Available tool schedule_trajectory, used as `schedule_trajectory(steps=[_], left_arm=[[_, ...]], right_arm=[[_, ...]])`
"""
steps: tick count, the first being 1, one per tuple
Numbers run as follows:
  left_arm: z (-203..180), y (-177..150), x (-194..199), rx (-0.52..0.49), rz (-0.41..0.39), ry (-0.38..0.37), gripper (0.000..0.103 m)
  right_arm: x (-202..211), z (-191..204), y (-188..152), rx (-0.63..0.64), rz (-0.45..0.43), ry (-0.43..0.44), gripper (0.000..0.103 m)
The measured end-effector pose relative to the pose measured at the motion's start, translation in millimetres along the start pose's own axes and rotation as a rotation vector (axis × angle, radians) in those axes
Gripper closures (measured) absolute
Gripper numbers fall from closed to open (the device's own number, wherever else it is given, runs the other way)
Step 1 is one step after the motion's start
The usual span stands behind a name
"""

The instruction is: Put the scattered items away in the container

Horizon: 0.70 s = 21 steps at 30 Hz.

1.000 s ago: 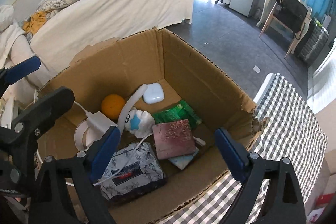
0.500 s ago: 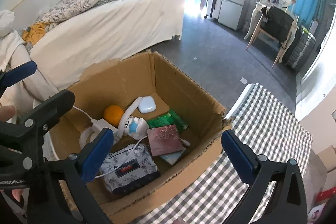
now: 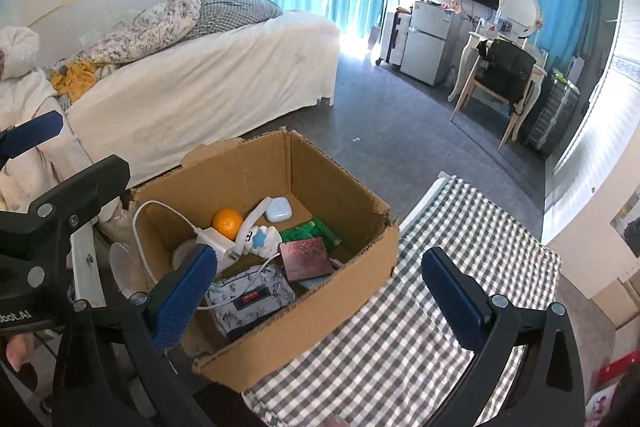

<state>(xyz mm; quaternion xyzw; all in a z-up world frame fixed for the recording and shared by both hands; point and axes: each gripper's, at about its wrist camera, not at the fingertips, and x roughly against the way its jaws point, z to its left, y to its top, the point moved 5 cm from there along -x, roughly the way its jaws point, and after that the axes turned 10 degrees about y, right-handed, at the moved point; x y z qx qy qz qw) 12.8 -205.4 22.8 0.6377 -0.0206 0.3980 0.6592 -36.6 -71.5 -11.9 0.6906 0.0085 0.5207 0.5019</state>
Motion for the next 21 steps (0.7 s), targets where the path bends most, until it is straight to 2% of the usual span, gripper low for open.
schedule_trajectory(steps=[9,21], left_arm=[[-3.5,-5.0,32.1,0.008,-0.01,-0.017,0.0],[-17.8,-6.2,30.8,0.007,0.005,-0.049,0.0]], right_arm=[[28.5,4.0,-15.7,-0.001,-0.019,-0.014,0.0],[32.8,-15.0,-26.3,-0.051,-0.004,-0.047,0.0]])
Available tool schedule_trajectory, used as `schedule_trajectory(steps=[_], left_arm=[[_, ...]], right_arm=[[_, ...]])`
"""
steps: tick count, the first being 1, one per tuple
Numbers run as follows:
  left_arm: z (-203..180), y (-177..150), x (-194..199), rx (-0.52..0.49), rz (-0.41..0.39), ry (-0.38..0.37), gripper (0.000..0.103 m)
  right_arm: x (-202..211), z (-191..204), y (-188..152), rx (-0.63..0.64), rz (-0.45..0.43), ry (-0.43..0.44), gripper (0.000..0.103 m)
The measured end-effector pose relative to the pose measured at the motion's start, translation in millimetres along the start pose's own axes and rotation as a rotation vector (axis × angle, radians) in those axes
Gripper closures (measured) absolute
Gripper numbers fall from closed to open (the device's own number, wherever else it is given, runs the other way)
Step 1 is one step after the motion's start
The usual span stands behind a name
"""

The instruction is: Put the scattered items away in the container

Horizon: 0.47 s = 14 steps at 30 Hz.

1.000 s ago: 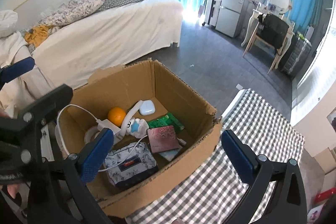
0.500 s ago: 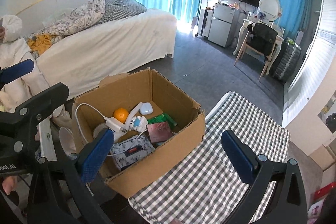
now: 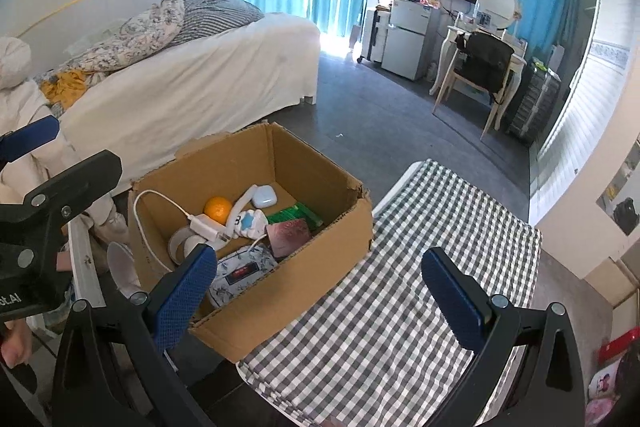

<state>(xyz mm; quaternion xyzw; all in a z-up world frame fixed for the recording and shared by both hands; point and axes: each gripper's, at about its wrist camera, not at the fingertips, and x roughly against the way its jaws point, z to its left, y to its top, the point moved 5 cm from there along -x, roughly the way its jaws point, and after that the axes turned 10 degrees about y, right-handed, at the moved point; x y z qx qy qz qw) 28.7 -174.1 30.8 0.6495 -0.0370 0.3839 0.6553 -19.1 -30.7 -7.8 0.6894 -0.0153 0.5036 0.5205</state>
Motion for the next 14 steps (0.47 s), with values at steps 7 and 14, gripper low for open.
schedule_trajectory(steps=[7,14], left_arm=[[-6.0,-3.9,-15.7,-0.002,0.033,-0.012,0.0],[-10.2,-3.2,-23.8,-0.001,0.045,-0.017,0.0]], right_arm=[[-7.7,-4.6,-1.5,-0.013,0.014,-0.006,0.0],[-13.9,-9.1,-1.9,-0.023,0.026,-0.006,0.0]])
